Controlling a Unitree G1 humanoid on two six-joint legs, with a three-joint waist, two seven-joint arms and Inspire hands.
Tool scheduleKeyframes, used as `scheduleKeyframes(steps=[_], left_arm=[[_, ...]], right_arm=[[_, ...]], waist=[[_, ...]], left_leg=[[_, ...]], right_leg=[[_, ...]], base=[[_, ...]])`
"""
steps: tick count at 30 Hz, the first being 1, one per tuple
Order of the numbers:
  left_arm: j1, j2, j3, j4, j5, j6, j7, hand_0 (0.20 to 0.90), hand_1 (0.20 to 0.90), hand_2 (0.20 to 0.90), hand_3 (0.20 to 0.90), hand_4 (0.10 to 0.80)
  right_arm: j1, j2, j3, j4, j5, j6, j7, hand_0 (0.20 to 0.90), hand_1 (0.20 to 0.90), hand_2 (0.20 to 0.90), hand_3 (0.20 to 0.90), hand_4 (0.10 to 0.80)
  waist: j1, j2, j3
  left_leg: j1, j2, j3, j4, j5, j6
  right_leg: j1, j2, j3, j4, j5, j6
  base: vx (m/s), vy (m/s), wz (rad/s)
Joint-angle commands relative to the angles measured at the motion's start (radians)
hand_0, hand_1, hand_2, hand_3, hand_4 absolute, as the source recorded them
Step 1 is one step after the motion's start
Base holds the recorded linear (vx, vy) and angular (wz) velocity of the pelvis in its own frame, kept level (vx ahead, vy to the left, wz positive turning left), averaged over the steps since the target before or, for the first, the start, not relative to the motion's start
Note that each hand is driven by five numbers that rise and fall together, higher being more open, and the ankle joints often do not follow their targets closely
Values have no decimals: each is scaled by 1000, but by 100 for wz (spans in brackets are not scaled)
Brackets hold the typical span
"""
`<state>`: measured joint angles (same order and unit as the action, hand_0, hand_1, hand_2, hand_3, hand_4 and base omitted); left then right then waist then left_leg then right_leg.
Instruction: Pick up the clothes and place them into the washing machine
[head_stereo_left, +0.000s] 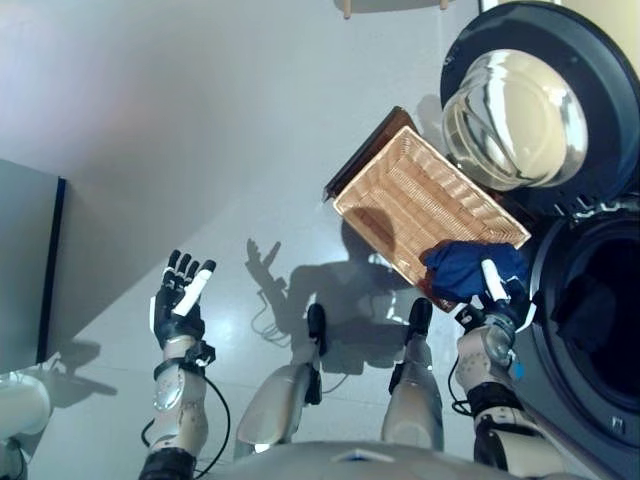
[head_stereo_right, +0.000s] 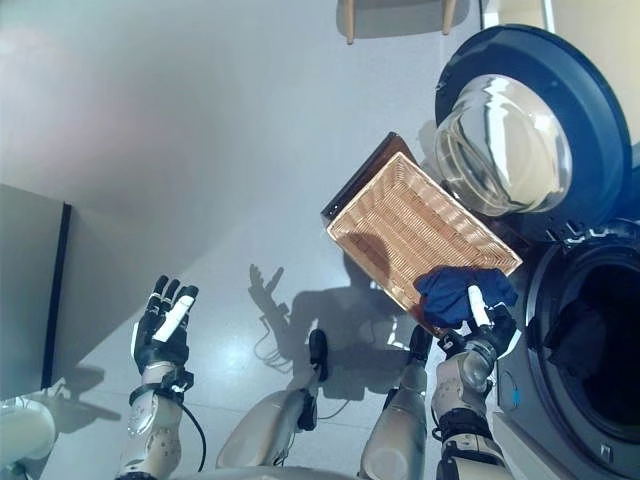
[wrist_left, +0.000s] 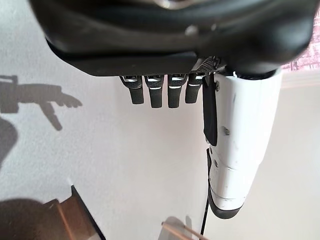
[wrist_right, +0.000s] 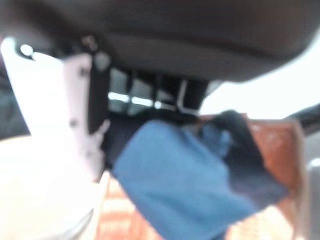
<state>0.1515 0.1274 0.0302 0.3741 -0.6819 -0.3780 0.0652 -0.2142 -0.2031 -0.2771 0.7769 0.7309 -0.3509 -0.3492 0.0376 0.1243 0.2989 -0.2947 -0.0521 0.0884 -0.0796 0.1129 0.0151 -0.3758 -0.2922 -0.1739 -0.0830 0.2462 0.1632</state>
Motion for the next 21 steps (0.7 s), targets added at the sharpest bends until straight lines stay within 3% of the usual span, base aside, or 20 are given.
scheduleKeyframes(steps=[1, 4, 14, 21], left_arm=[[10, 35, 80, -3, -1, -82, -1, 900, 900, 900, 900, 800], [10, 32, 64, 10, -6, -78, -3, 900, 900, 900, 900, 800], [29, 25, 32, 17, -4, -70, -9, 900, 900, 900, 900, 800], [30, 18, -4, 9, -14, -81, -20, 900, 900, 900, 900, 800]], right_arm=[[3, -44, -59, -114, 74, -157, 42, 200, 200, 200, 200, 300], [-33, -57, -126, -116, 183, -205, 52, 200, 200, 200, 200, 300], [-89, -143, -288, -55, 268, -289, -12, 200, 200, 200, 200, 300], [-98, -190, -362, 57, 310, -303, -51, 200, 200, 200, 200, 300]], waist=[[8, -16, -96], [3, -11, -112], [-15, 24, -128], [-27, 60, -104]], left_leg=[[32, 29, -33, 1, -75, -113], [53, 34, -27, 1, -81, -115], [72, 47, -13, -4, -89, -121], [55, 48, 4, -6, -85, -125]], right_leg=[[58, -61, 2, 40, -85, 41], [70, -58, 10, 38, -89, 41], [75, -45, 27, 32, -101, 40], [35, -38, 53, 36, -99, 38]], base=[[55, -20, -15], [52, -25, -12], [35, -14, -10], [-11, 11, -11]])
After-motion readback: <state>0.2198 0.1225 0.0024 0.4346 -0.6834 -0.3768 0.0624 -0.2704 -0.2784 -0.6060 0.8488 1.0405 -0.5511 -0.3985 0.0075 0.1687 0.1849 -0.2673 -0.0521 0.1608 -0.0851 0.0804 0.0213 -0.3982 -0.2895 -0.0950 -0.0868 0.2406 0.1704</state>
